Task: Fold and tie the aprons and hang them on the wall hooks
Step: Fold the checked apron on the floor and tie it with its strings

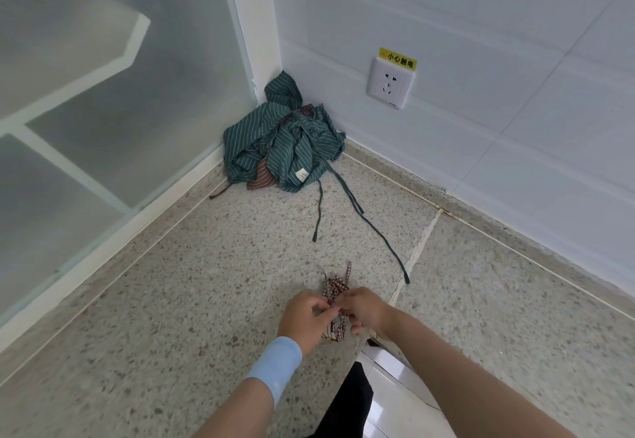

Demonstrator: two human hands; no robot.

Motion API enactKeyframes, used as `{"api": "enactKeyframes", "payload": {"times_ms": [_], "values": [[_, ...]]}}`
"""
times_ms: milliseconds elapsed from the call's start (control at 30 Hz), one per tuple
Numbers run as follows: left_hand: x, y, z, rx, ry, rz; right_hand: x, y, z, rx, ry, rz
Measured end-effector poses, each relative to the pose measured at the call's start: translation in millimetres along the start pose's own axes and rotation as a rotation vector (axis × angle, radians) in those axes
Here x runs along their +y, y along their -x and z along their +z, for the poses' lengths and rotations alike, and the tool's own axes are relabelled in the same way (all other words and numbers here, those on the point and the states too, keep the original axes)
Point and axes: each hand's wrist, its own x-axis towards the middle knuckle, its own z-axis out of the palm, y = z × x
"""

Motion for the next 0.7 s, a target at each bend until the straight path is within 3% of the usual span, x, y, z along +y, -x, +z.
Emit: {"api": "enactKeyframes", "payload": {"times_ms": [100, 167, 367, 533, 700], "values": [[2.7, -8.3, -11.8, -0.168, -0.254, 0.005, 1.2, 0.2, -3.0, 0.032, 0.136, -0.050], [3.4, -11.5, -19.8, -0.215, -0.218, -0.016, 3.2, 0.5, -5.2, 0.076, 0.280, -0.116], [-8.8, -18.5, -34.3, -0.245, -0.207, -0.079, 4.4, -3.3, -5.6, 0.182, 0.494, -0.233], [2.6, -29.1, -26.2, -0.216, -0.231, -0.116, 1.6, -8.4, -2.2, 0.165, 0.646, -0.258], [-6.8, -37.2, -31.2, -0.159, -0.186, -0.138, 0.8, -13.0, -15.4, 0.164, 0.578, -0.192]]}}
